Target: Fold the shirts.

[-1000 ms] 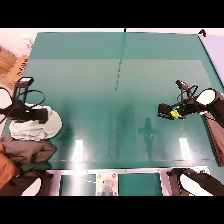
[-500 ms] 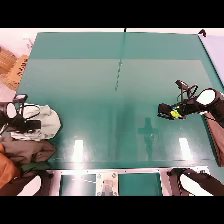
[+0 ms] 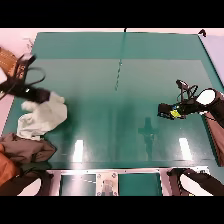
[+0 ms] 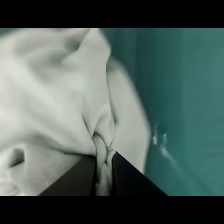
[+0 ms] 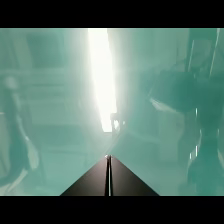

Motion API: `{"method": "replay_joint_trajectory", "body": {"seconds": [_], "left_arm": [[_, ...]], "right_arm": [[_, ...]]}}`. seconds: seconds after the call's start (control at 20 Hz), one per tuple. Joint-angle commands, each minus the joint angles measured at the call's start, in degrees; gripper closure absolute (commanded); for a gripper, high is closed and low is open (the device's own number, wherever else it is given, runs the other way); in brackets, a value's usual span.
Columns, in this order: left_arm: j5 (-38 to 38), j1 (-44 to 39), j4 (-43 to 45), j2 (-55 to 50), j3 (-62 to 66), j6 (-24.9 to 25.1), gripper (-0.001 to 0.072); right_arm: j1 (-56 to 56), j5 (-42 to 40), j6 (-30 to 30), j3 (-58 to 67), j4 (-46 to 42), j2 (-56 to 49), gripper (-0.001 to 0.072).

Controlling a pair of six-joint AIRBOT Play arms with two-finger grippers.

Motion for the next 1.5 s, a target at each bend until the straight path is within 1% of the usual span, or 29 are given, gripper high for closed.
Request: {"method": "replay_joint_trajectory", "body": {"seconds": [0.0, 0.1, 0.2, 0.25, 0.3, 0.35, 0.45, 0.55, 0.7, 0.75, 0.85, 0.9, 0.95, 1.05, 1.2, 1.3, 1.4, 1.45], "left_arm": [[4.2, -15.0, -5.4, -0.2, 8.4, 1.2, 0.0682], [9.4, -21.7, -8.1, -2.1, 8.2, 1.2, 0.0682], [12.0, -26.6, -11.2, -6.9, 8.2, 1.4, 0.0680], [13.2, -28.3, -13.5, -9.9, 8.2, 1.5, 0.0653], [14.3, -29.6, -16.8, -13.0, 8.2, 1.9, 0.0236], [14.1, -29.9, -19.1, -15.6, 8.3, 2.3, -0.0002], [11.0, -28.4, -19.3, -17.8, 8.3, 3.1, -0.0008], [5.5, -23.5, -17.0, -17.2, 8.5, 3.1, -0.0008], [-1.1, -12.7, -13.6, -16.5, 8.6, 2.4, -0.0009], [-2.0, -9.2, -13.4, -16.5, 7.8, 2.0, -0.0009], [-1.8, -2.8, -13.0, -16.5, 3.9, 1.2, -0.0009], [-0.7, -0.4, -12.9, -16.5, 1.2, 1.0, -0.0009], [1.6, 1.5, -13.0, -16.5, -2.1, 0.9, -0.0010], [6.9, 3.4, -13.5, -16.7, -8.4, 0.5, -0.0009], [13.3, 3.1, -16.2, -17.7, -15.9, 1.3, -0.0008], [14.7, 3.0, -22.5, -20.0, -18.2, 2.8, -0.0009], [14.7, 3.0, -29.5, -22.6, -18.5, 7.2, -0.0006], [15.2, 3.0, -31.1, -23.6, -18.5, 7.7, 0.0072]], "right_arm": [[0.1, -2.1, 0.0, 0.0, 0.5, 0.0, 0.0700], [0.1, -1.8, 0.0, 0.0, 3.0, 0.0, 0.0700], [0.1, -1.4, 0.0, 0.0, 5.2, 0.0, 0.0699], [0.0, -1.5, 0.0, 0.0, 5.9, 0.0, 0.0651], [0.0, -1.5, 0.0, 0.2, 6.0, 0.1, 0.0522], [-0.1, -1.2, 0.0, 0.6, 6.0, 0.1, 0.0417], [-1.1, 0.4, 0.0, 2.3, 6.0, 0.1, 0.0308], [-2.8, 1.2, 0.0, 3.7, 6.0, 0.1, 0.0213], [-4.1, 1.1, -0.2, 4.0, 6.1, -0.4, 0.0210], [-3.9, 0.7, -0.4, 4.0, 6.4, -1.2, 0.0210], [-3.8, -0.7, -1.7, 4.0, 7.7, -3.7, 0.0210], [-3.8, -1.7, -2.1, 4.0, 8.7, -5.3, 0.0210], [-3.8, -2.9, -4.3, 4.0, 11.0, -7.4, 0.0210], [-3.8, -4.6, -8.9, 4.0, 17.7, -11.9, 0.0210], [-2.9, -5.9, -15.9, 5.7, 26.7, -19.7, 0.0211], [-1.0, -5.7, -18.3, 8.7, 30.1, -25.1, 0.0212], [1.7, -5.7, -18.8, 12.5, 30.5, -29.9, 0.0225], [3.1, -5.6, -18.9, 14.4, 30.5, -31.8, 0.0225]]}}
